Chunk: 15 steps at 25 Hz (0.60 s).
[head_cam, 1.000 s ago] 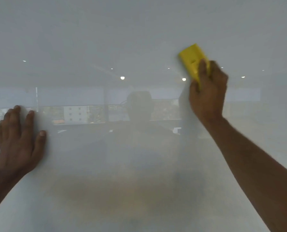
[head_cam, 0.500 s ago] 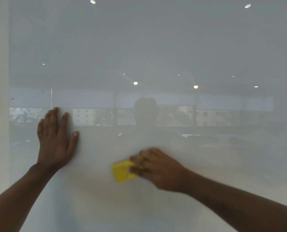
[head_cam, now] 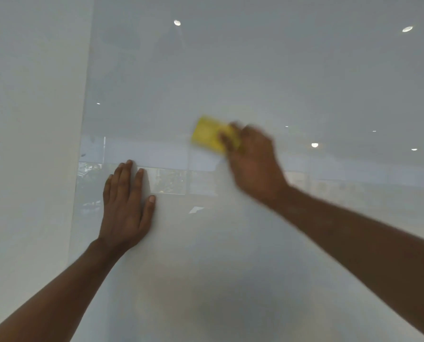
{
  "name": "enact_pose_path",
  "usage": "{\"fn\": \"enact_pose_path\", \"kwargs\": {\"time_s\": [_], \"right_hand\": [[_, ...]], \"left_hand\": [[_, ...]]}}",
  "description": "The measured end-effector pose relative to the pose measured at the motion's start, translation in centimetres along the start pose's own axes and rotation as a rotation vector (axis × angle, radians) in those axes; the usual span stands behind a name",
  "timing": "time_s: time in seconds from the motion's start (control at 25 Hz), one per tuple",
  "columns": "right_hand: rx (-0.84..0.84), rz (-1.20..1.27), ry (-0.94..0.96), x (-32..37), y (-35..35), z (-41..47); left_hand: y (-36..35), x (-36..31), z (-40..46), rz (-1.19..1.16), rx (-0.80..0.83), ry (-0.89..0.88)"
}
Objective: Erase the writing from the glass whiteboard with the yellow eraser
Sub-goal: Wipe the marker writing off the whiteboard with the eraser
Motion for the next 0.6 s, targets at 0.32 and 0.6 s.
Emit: {"fn": "enact_pose_path", "kwargs": {"time_s": [0.32, 0.6], "right_hand": [[0.196, -0.041, 0.531, 9.9, -4.9, -0.6], [-0.06, -0.216, -0.218, -2.8, 1.4, 13.0]], "left_hand": [[1.1, 2.4, -0.6, 0.0, -0.003, 0.007], [0.7, 2.6, -0.6, -0.002, -0.002, 0.007]]}}
Point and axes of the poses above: each hand's wrist, its own z-axis towards the middle knuckle, its own y-axis out of the back of the hand, x = y × z, the point moved 9 cm from there along z, towards the middle knuckle, and after that the axes turned 7 degrees about x, right-handed, at the moved point
